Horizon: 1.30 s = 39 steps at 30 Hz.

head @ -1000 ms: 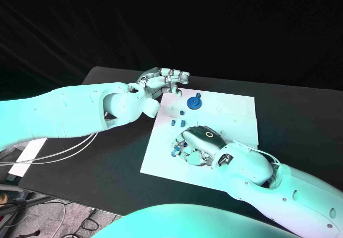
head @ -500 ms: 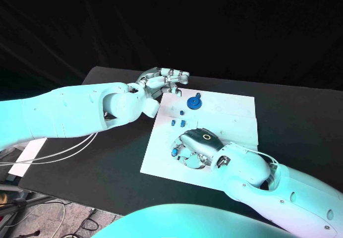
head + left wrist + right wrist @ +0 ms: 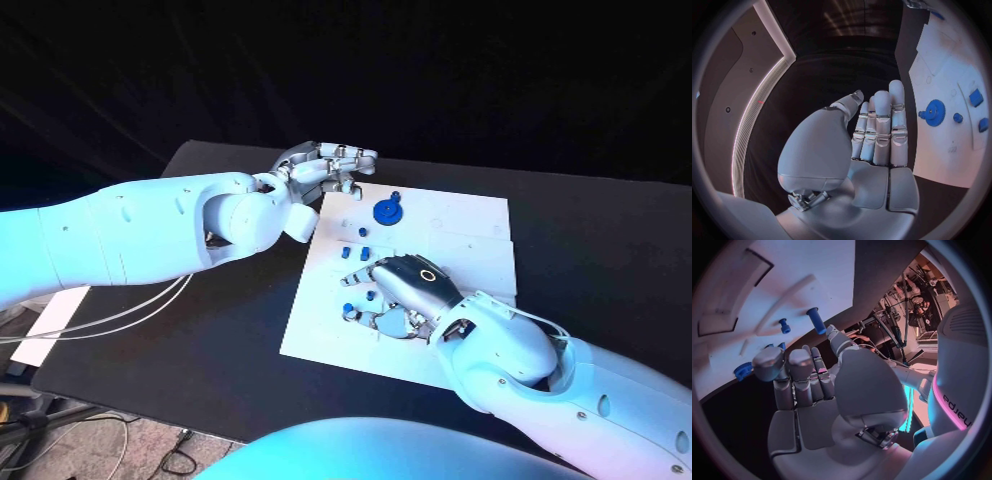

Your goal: Assemble the parts on the task board

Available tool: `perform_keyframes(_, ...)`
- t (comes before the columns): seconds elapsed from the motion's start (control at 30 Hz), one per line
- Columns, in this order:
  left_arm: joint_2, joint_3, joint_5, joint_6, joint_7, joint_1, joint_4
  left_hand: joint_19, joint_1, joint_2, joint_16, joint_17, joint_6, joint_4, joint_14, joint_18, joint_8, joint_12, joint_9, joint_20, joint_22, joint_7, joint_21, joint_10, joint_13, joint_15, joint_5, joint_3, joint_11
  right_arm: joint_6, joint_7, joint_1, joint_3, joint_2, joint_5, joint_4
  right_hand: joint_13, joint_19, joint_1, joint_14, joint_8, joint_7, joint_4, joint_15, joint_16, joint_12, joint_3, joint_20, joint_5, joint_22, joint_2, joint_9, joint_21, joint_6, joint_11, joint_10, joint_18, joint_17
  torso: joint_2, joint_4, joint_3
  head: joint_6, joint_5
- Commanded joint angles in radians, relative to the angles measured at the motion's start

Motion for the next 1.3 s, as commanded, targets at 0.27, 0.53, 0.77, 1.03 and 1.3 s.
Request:
perform_keyframes(0.27,-0.003,0.000,-0.005,0.024,0.005,0.000,0.001,-0.001,-0.001,0.007,0.004,-0.001,-0.008,-0.001,-0.004,0.010,0.002,0.003,0.000,0.003,-0.001,0.001,-0.002,-0.005,0.001,0.000,0.003,-0.007,-0.001,-0.051,-0.029,0.024,0.040,-0.213,0.364,0.111,0.079,0.087,0.017,0.053,0.030,-0.022,0.011,-0.044,0.177,0.192,-0.005,-0.037,0.036,0.175,0.044,0.018,0.110,0.079,-0.064,0.352,-0.013,0.219,-0.013,-0.0189,-0.0041,0.061,-0.080)
perform_keyframes(0.53,-0.012,-0.004,-0.005,0.024,0.006,-0.001,0.004,-0.001,-0.001,0.007,0.004,-0.001,-0.008,-0.001,-0.004,0.010,0.002,0.003,0.000,0.003,-0.001,0.001,-0.002,-0.005,0.001,0.000,0.003,-0.007,-0.001,-0.011,-0.142,0.007,0.045,-0.395,0.467,0.185,0.697,0.114,-0.059,0.059,0.082,-0.050,0.078,-0.072,0.269,0.773,-0.094,-0.072,0.063,0.232,0.038,0.040,0.152,0.063,-0.095,0.460,-0.025,0.325,-0.025,-0.0547,0.0005,0.095,-0.131)
perform_keyframes(0.77,-0.013,-0.010,-0.005,0.026,0.007,-0.001,0.002,-0.001,-0.001,0.007,0.004,-0.001,-0.008,-0.001,-0.004,0.010,0.002,0.003,0.000,0.003,-0.001,0.001,-0.002,-0.005,0.001,0.000,0.003,-0.007,-0.001,-0.031,-0.237,-0.014,0.045,-0.467,0.412,0.239,1.028,0.125,-0.080,0.063,0.157,-0.055,0.141,-0.073,0.326,1.045,-0.171,-0.072,0.114,0.266,0.050,0.077,0.174,0.039,-0.096,0.458,-0.030,0.398,-0.033,-0.0745,0.0043,0.097,-0.158)
perform_keyframes(1.03,-0.013,-0.012,-0.005,0.028,0.006,-0.003,0.000,-0.001,-0.001,0.007,0.005,-0.001,-0.008,-0.001,-0.005,0.010,0.003,0.005,0.000,0.004,-0.001,0.001,-0.003,-0.006,0.001,0.001,0.003,-0.008,0.000,-0.027,-0.337,-0.019,0.045,-0.485,0.325,0.268,1.122,0.136,-0.099,0.069,0.229,-0.063,0.203,-0.077,0.365,1.104,-0.249,-0.075,0.170,0.297,0.052,0.136,0.193,0.013,-0.102,0.470,-0.035,0.454,-0.031,-0.0697,0.0037,0.089,-0.178)
perform_keyframes(1.3,-0.017,-0.013,-0.005,0.027,0.007,-0.003,0.001,-0.001,-0.001,0.007,0.005,-0.001,-0.008,-0.001,-0.005,0.010,0.003,0.005,0.000,0.004,-0.001,0.001,-0.003,-0.006,0.001,0.001,0.003,-0.008,0.000,-0.003,-0.393,-0.020,0.045,-0.473,0.258,0.268,1.147,0.141,-0.103,0.072,0.261,-0.066,0.241,-0.077,0.380,1.113,-0.290,-0.076,0.165,0.314,0.052,0.167,0.201,-0.007,-0.103,0.474,-0.038,0.477,-0.030,-0.0728,0.0025,0.079,-0.178)
